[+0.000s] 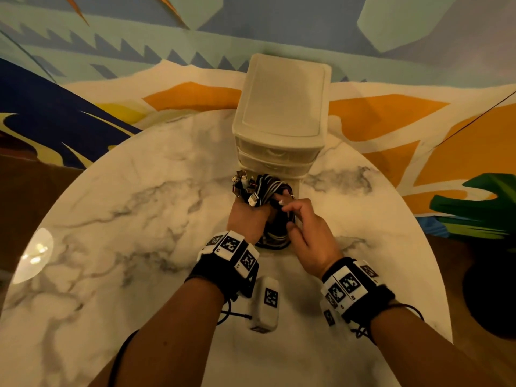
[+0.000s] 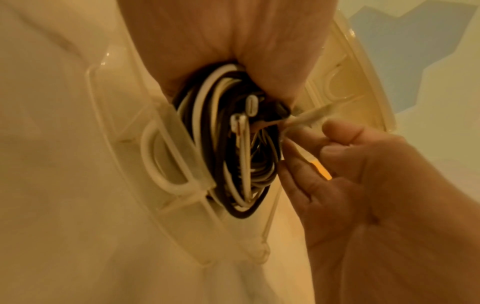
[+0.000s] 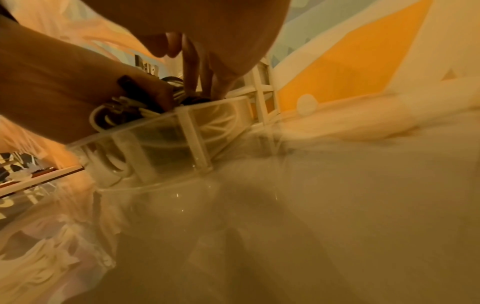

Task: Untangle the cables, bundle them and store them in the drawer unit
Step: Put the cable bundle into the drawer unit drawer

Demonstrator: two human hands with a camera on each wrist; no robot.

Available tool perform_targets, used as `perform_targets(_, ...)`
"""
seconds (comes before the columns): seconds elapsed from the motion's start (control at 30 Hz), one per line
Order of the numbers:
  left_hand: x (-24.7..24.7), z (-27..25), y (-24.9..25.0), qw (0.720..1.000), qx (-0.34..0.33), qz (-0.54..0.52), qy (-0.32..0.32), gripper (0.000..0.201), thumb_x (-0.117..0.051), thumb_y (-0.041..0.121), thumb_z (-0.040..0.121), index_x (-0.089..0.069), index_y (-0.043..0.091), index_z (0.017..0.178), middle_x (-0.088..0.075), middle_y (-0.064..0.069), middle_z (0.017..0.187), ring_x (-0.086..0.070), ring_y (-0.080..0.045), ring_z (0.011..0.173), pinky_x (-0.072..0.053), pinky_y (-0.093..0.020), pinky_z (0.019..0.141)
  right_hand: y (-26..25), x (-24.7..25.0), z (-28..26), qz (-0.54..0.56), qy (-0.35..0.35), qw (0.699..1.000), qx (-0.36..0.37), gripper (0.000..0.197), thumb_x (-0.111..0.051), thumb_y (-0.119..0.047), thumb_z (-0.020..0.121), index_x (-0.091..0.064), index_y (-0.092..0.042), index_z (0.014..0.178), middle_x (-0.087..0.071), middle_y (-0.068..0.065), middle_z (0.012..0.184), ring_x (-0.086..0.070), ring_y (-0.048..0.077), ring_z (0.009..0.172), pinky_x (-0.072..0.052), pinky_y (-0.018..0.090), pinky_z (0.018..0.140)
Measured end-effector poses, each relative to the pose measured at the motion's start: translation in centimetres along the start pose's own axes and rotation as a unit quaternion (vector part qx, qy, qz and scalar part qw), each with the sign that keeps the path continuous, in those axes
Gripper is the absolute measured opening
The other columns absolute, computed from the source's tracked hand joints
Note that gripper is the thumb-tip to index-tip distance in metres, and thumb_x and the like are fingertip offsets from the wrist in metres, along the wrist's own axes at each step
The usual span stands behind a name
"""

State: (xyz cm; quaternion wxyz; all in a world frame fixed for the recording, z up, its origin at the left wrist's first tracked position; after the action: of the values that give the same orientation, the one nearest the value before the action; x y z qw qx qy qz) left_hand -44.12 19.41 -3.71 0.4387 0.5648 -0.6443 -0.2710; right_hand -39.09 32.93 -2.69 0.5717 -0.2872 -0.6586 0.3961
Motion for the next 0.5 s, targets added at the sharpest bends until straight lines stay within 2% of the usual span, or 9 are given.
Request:
perform_targets(0.07, -0.2, 0.0, 0.0, 1.000, 0.002, -0.010, 0.007, 0.032, -0.065, 0.010, 0.079, -0.057, 0.012, 0.109, -0.065, -0.001, 0.090, -0.063, -0.021, 0.090, -0.048, -0.026, 0.076, 0.3, 0.1, -0.2, 0.006, 0.007, 1.000, 0.002, 0.028, -0.035, -0.020, 0.091, -0.037, -0.026, 0.118, -0.057, -0.002, 0.132, -0.054, 0.007, 0.119, -0.046, 0.024, 0.096)
perform_targets(0.17, -0.2, 0.3, -0.6, 1.000, 0.001, -0.024, 0.008, 0.041, -0.069, 0.015, 0.076, -0.056, 0.015, 0.116, -0.068, -0.004, 0.101, -0.065, -0.022, 0.096, -0.051, -0.034, 0.087, 0.6, -0.5, 0.2, -0.029, 0.001, 0.999, 0.017, 0.030, -0.042, -0.021, 0.095, -0.046, -0.021, 0.125, -0.064, -0.001, 0.120, -0.061, 0.009, 0.105, -0.048, 0.018, 0.087)
perform_targets(0.2, -0.1, 0.3, -0.5, 0.999, -0.001, -0.032, 0.004, 0.042, -0.069, 0.014, 0.077, -0.055, 0.015, 0.116, -0.068, -0.003, 0.102, -0.065, -0.020, 0.096, -0.051, -0.034, 0.088, 0.8, -0.6, 0.4, -0.044, 0.003, 0.999, 0.027, 0.030, -0.047, -0.019, 0.095, -0.048, -0.020, 0.125, -0.064, 0.000, 0.117, -0.062, 0.012, 0.103, -0.048, 0.020, 0.086)
perform_targets(0.3, -0.2, 0.2, -0.7, 0.998, -0.025, -0.047, -0.015, 0.042, -0.069, 0.012, 0.078, -0.054, 0.018, 0.116, -0.065, 0.009, 0.092, -0.063, -0.010, 0.088, -0.047, -0.022, 0.079, 0.8, -0.4, 1.1, -0.075, 0.017, 0.996, 0.053, 0.031, -0.057, -0.012, 0.088, -0.055, -0.018, 0.118, -0.065, 0.001, 0.112, -0.063, 0.015, 0.099, -0.050, 0.026, 0.086)
perform_targets(0.33, -0.1, 0.1, -0.7, 0.998, -0.033, -0.044, -0.012, 0.044, -0.069, 0.013, 0.077, -0.054, 0.018, 0.118, -0.063, 0.012, 0.089, -0.062, -0.010, 0.087, -0.046, -0.022, 0.078, 0.6, -0.1, 1.5, -0.076, 0.029, 0.995, 0.052, 0.029, -0.059, -0.011, 0.087, -0.056, -0.017, 0.115, -0.065, 0.000, 0.109, -0.063, 0.014, 0.097, -0.049, 0.026, 0.084)
perform_targets(0.43, -0.2, 0.3, -1.1, 0.998, -0.047, -0.030, -0.026, 0.054, -0.064, 0.027, 0.068, -0.054, 0.020, 0.120, -0.066, 0.009, 0.091, -0.063, -0.013, 0.089, -0.047, -0.024, 0.076, -1.2, 0.9, 2.5, -0.092, 0.084, 0.990, 0.073, 0.021, -0.059, -0.020, 0.087, -0.057, -0.016, 0.108, -0.057, -0.002, 0.106, -0.054, 0.008, 0.096, -0.045, 0.022, 0.081)
perform_targets(0.5, -0.3, 0.0, -0.5, 0.997, -0.079, -0.016, -0.019, 0.057, -0.053, 0.033, 0.067, -0.054, 0.017, 0.123, -0.066, 0.004, 0.098, -0.062, -0.013, 0.089, -0.047, -0.022, 0.074, -2.9, 1.1, 3.4, -0.125, 0.084, 0.980, 0.127, 0.027, -0.055, -0.027, 0.090, -0.057, -0.016, 0.115, -0.052, 0.000, 0.115, -0.048, 0.010, 0.107, -0.039, 0.019, 0.088)
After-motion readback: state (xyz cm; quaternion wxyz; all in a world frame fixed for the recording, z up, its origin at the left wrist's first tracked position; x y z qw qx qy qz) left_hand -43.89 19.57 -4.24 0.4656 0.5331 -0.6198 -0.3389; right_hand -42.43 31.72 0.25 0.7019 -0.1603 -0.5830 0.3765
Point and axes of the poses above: each hand's wrist, its own z-axis towards the middle knuckle, its own x-axis out of the back of the hand, y = z × x, the point moved 2 cm from there along z, towards the middle knuckle
